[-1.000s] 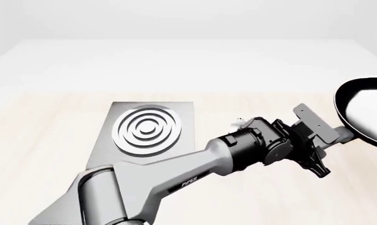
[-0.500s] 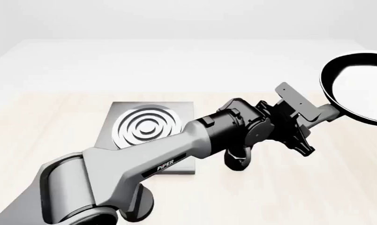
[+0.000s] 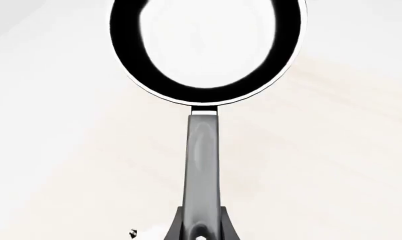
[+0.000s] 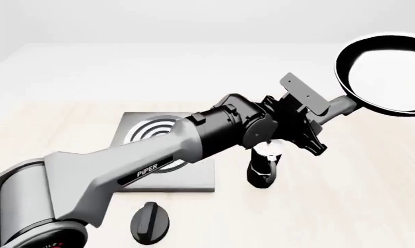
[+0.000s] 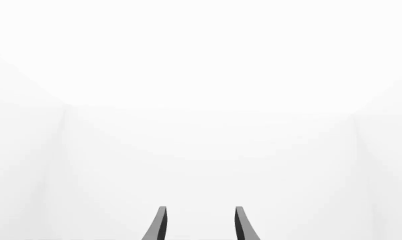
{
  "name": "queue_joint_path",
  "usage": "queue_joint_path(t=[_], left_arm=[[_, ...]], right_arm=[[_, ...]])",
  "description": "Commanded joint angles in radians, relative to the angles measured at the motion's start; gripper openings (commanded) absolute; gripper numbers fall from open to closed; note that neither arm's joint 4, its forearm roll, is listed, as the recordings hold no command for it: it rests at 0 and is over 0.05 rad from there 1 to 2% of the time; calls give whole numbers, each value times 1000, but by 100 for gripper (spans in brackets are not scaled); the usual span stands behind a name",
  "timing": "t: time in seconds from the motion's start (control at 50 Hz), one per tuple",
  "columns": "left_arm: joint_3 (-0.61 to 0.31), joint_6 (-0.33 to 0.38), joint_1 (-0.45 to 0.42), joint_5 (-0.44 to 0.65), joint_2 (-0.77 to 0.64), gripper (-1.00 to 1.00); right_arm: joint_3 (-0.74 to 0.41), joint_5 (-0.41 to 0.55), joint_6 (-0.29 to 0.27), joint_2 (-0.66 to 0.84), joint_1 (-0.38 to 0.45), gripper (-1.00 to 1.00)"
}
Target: Put the frying pan on the stove.
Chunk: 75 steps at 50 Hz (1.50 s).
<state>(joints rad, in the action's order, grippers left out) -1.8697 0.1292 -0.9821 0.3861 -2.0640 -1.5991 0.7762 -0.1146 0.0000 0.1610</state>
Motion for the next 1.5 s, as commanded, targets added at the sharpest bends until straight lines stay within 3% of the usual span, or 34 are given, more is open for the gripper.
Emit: queue_joint_path(t=[0.02,0.48,1.02,1.5], left_arm=[[69,15,34,-48,97,-100],[256,8,91,-116,260,-100],[539,4,203,-193,504,-100],[724,-3,301,-216,654,-100]], right_arm=[[7,0,-7,0,3,100],[74,-58,-20,0,3,100],[52,-35,-34,0,-4,100],[67,-39,-40,0,0,100]])
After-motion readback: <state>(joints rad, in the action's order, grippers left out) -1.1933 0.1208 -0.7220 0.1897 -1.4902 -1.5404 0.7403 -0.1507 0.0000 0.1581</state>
